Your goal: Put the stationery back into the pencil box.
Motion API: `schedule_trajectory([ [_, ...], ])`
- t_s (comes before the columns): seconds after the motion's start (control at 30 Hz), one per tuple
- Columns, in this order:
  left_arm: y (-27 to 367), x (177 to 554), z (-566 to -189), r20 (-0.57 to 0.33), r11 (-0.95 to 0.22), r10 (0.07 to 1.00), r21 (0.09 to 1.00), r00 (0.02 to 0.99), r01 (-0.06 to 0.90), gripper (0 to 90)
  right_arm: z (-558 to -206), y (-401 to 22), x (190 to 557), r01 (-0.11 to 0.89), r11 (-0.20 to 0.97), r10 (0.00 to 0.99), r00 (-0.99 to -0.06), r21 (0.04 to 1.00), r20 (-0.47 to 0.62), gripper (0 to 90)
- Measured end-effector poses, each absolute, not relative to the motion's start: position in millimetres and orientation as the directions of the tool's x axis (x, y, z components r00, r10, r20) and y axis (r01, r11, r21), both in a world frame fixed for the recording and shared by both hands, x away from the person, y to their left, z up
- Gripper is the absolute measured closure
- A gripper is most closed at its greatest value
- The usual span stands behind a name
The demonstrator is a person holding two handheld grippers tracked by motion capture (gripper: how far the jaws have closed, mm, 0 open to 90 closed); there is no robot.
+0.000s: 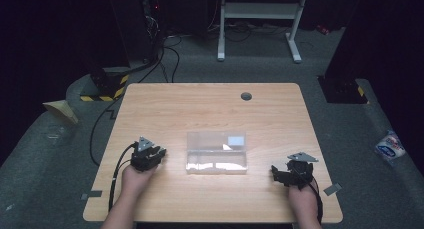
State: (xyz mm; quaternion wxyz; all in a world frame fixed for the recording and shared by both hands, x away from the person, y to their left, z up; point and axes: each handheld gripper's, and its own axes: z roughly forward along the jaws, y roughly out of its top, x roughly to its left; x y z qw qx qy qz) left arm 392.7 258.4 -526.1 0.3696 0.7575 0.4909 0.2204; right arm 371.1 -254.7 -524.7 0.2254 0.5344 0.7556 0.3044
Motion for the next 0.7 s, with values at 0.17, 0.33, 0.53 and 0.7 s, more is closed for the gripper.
schedule_trajectory([
  [0.17,258,390,-522,-0.025,-0.249,0.901,0.789,0.434,0.562,68.1,-525,-255,371,0.670,0.244,0.945,-0.328,0.701,-0.015,8.3],
  [0.33,256,385,-516,-0.031,-0.236,0.900,0.805,0.436,0.545,68.1,-525,-255,371,0.672,0.244,0.944,-0.329,0.699,-0.014,8.4],
  [0.53,254,378,-510,-0.011,-0.256,0.891,0.814,0.454,0.521,68.1,-525,-255,371,0.671,0.245,0.943,-0.332,0.699,-0.013,8.1],
  [0.7,254,372,-503,-0.019,-0.246,0.884,0.831,0.467,0.499,68.0,-525,-255,371,0.671,0.247,0.943,-0.334,0.699,-0.012,8.2],
])
